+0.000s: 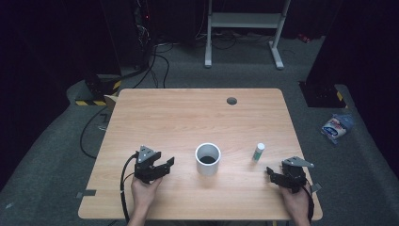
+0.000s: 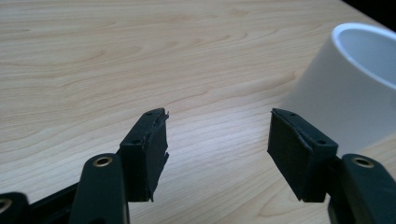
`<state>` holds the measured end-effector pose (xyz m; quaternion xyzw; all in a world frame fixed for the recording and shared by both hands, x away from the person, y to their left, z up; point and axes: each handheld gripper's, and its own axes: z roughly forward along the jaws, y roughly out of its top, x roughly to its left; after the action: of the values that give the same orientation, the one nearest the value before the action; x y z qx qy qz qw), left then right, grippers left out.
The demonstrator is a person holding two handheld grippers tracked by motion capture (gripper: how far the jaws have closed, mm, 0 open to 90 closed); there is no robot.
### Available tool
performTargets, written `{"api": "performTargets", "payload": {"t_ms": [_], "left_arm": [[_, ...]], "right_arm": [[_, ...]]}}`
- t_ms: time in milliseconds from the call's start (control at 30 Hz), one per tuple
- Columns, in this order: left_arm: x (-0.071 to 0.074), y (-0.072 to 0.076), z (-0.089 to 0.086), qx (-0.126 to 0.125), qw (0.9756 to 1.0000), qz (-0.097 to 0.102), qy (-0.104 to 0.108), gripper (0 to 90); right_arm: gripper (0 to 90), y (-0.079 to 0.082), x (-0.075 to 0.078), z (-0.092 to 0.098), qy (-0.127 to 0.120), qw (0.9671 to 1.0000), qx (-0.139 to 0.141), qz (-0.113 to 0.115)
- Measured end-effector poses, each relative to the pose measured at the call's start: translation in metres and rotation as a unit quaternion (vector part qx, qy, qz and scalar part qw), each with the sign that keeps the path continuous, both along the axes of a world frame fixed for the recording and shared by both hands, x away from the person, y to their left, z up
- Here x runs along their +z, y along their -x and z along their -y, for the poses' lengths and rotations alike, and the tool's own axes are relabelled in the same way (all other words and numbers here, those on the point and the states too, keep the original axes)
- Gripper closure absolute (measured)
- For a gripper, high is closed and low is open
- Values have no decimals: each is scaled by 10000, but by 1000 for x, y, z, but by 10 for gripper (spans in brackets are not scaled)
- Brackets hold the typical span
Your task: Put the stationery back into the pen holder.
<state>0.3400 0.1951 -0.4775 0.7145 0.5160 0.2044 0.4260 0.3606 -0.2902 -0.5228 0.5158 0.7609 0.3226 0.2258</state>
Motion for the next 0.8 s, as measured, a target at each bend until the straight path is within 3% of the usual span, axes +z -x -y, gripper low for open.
{"api": "performTargets", "payload": {"t_ms": [233, 567, 800], "left_arm": [[-11, -3, -4, 238, 9997, -65, -94, 373], [-28, -7, -7, 532, 9964, -197, -625, 373], [-38, -5, -15, 654, 9953, -271, -658, 370]], "right_arm": [[297, 0, 0, 0, -4, 10000, 20, -11], [297, 0, 0, 0, 1, 10000, 19, -8], [297, 0, 0, 0, -4, 10000, 20, -12]]}}
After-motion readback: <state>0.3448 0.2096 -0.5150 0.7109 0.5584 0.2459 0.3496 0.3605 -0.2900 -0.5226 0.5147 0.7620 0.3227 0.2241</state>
